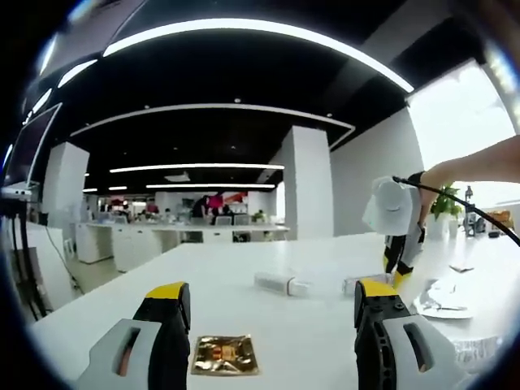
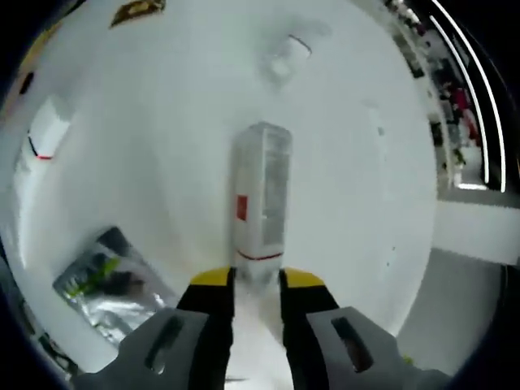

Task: Arrange the skincare products in the storage area until every visible bottle or jar stands upright without overlapping.

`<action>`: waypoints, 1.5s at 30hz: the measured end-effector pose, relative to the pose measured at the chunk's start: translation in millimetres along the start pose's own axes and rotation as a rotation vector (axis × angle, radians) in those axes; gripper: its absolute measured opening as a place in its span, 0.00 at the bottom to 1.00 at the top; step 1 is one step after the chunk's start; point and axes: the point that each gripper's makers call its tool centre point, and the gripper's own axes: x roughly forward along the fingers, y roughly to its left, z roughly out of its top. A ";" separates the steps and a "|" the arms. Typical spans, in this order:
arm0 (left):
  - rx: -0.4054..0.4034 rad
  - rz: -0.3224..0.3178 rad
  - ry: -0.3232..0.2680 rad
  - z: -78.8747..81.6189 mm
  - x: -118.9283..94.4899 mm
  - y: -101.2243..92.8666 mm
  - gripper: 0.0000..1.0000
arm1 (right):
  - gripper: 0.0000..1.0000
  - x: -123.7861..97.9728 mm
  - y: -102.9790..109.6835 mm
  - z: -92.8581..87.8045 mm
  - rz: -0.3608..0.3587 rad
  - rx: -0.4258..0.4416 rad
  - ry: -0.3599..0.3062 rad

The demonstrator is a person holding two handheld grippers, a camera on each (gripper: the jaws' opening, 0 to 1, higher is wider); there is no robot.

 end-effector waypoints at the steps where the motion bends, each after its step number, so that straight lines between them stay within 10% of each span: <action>1: -0.001 0.001 -0.002 0.1 -1.9 -2.8 0.85 | 0.20 -2.3 1.3 0.6 -0.009 -0.010 0.001; 14: 0.003 0.007 0.007 -1.7 -5.8 -4.5 0.85 | 0.18 -67.8 -31.9 -3.2 -0.311 -0.320 0.127; 21: -0.010 0.012 -0.001 -0.2 -25.6 -26.3 0.85 | 0.18 -82.6 -23.0 -6.4 -0.280 -0.414 0.171; 27: -0.015 0.012 -0.001 -0.3 -25.2 -26.0 0.85 | 0.18 -88.9 13.0 -23.9 -0.043 -0.320 0.236; 45: -0.050 0.014 0.001 -1.1 -6.8 3.9 0.85 | 0.19 -87.5 2.3 -7.4 -0.148 -0.578 0.370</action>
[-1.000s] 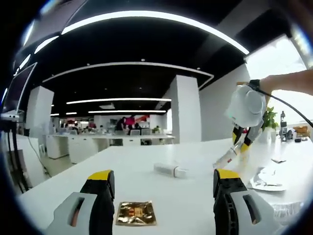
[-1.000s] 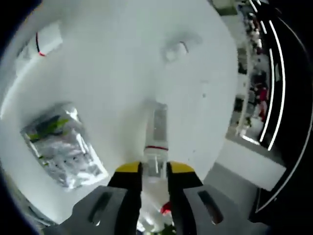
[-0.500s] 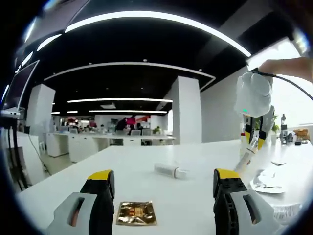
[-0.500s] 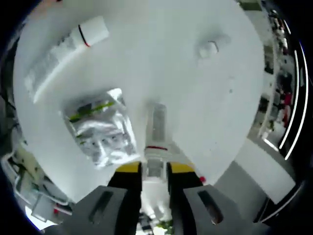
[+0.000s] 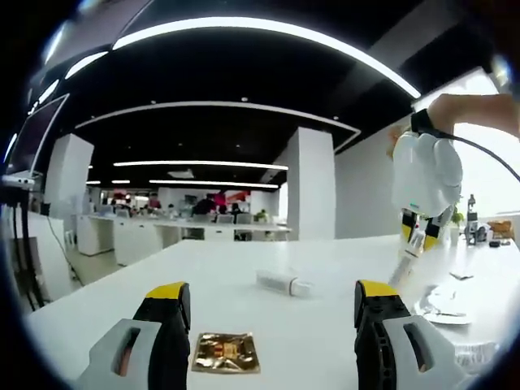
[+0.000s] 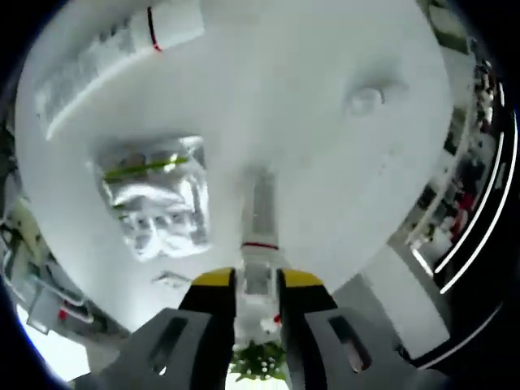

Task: Arrange the skincare products in the storage area until every visible bottle or jar stands upright without overlapping.

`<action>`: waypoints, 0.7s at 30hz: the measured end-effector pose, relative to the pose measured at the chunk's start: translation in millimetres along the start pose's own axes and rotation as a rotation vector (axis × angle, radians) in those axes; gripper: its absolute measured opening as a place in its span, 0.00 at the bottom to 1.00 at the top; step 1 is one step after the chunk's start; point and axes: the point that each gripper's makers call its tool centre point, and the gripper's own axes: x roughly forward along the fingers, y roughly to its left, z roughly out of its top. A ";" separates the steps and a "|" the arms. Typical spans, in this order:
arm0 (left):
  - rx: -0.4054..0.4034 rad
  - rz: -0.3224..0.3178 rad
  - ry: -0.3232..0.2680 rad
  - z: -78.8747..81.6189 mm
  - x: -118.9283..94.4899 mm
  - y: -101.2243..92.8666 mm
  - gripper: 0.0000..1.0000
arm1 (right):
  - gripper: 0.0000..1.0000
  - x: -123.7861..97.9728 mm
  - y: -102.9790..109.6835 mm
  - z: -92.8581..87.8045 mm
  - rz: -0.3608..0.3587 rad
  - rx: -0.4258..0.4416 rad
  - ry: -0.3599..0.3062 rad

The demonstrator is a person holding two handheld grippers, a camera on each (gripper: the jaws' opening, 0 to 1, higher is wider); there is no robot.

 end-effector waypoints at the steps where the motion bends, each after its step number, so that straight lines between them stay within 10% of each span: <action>1: -0.002 0.001 0.000 0.2 2.5 3.3 0.85 | 0.19 -0.5 -3.7 0.5 -0.020 -0.057 0.017; 21: -0.036 -0.004 -0.016 3.4 1.2 -0.2 0.85 | 0.19 1.6 -34.3 13.6 -0.162 -0.389 0.134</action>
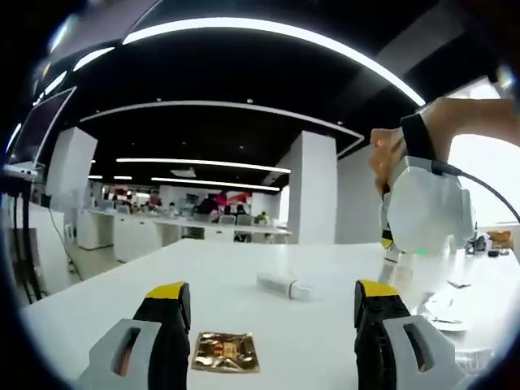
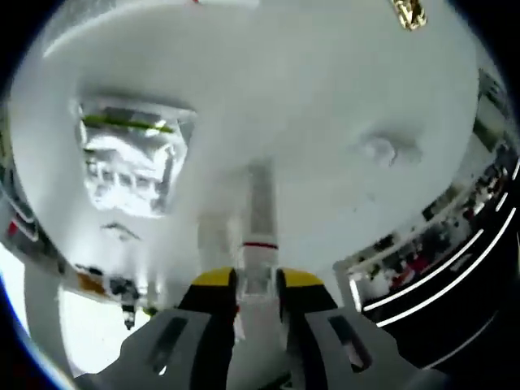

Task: Arrange the skincare products in the storage area until every visible bottle or jar stands upright without overlapping.

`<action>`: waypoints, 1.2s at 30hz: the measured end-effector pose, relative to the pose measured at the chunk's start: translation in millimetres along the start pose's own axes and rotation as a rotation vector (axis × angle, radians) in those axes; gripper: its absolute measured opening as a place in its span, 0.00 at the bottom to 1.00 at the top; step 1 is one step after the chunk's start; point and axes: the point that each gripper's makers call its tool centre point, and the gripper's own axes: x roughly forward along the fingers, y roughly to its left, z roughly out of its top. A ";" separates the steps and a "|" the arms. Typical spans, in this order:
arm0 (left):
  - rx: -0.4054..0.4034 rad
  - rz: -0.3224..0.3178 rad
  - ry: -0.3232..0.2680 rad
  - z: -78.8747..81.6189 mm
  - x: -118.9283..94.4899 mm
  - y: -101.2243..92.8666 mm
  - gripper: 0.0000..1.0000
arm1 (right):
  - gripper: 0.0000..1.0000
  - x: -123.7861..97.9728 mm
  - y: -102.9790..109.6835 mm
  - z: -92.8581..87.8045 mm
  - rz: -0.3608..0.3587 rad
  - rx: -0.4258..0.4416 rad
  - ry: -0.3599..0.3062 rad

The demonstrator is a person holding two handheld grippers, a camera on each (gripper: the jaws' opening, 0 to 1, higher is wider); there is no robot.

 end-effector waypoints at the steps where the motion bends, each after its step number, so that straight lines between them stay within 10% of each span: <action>1: 0.000 0.000 0.000 0.0 -0.8 -0.5 0.85 | 0.20 0.9 -1.2 -1.1 -0.005 -0.004 0.007; 6: 0.002 -0.002 0.000 -0.1 -3.0 -4.4 0.85 | 0.44 5.5 -3.5 -0.2 -0.020 -0.008 -0.020; 20: 0.010 -0.008 0.006 1.4 -4.8 -10.2 0.85 | 0.57 5.5 -19.3 -3.2 -0.106 0.016 -0.059; 36: 0.015 -0.011 0.010 1.1 -1.0 -7.4 0.85 | 0.86 -8.4 -59.4 9.0 -0.382 -0.042 -0.107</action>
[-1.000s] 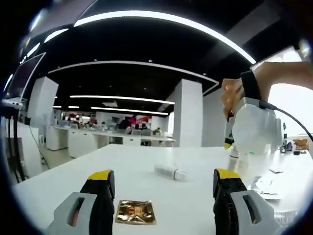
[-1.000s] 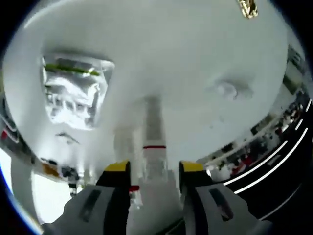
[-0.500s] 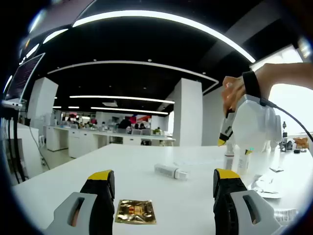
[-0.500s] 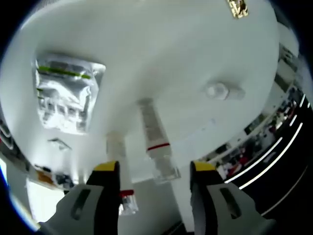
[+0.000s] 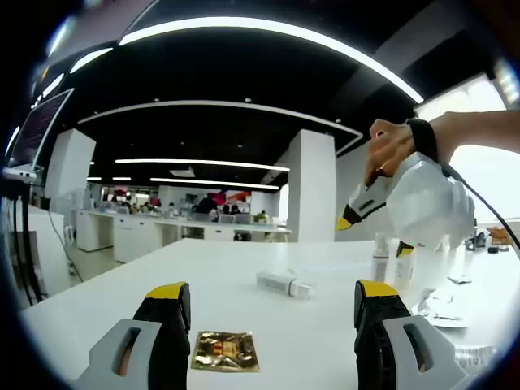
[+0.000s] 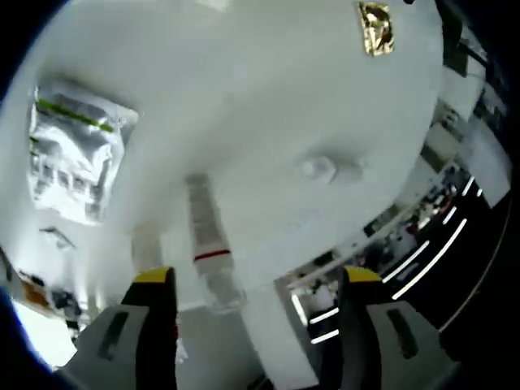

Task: Arrange the skincare products in the storage area until every visible bottle or jar stands upright without overlapping.

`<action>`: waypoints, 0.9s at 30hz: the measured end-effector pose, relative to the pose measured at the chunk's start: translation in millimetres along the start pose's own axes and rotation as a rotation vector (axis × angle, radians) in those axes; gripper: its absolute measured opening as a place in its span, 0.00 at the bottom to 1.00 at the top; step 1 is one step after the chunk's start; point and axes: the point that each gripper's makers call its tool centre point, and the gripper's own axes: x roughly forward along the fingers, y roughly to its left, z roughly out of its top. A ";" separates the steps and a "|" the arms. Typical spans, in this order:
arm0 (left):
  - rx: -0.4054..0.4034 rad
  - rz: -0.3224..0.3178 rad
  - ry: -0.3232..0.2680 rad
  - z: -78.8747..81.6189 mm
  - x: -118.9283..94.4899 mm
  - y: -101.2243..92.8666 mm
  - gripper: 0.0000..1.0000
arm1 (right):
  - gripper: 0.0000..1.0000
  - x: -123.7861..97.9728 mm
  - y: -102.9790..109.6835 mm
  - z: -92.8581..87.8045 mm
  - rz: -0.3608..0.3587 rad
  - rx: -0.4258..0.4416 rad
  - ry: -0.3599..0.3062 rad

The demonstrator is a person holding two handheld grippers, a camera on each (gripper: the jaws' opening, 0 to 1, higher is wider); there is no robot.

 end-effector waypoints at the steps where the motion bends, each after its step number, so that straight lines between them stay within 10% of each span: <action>1: 0.002 0.000 0.001 0.0 0.8 0.8 0.85 | 0.91 -2.8 -1.5 2.3 -0.013 0.004 -0.008; 7: 0.006 0.002 0.004 -1.0 3.1 6.3 0.85 | 1.00 -20.3 -13.3 1.9 -0.138 0.027 -0.016; 17: 0.030 0.003 0.007 -1.8 3.6 7.7 0.85 | 1.00 -68.6 -37.0 -12.8 -0.397 0.319 -0.055; 27: 0.007 0.022 0.011 -4.0 -2.1 10.4 0.85 | 1.00 -146.8 -65.0 -10.0 -0.748 0.571 -0.301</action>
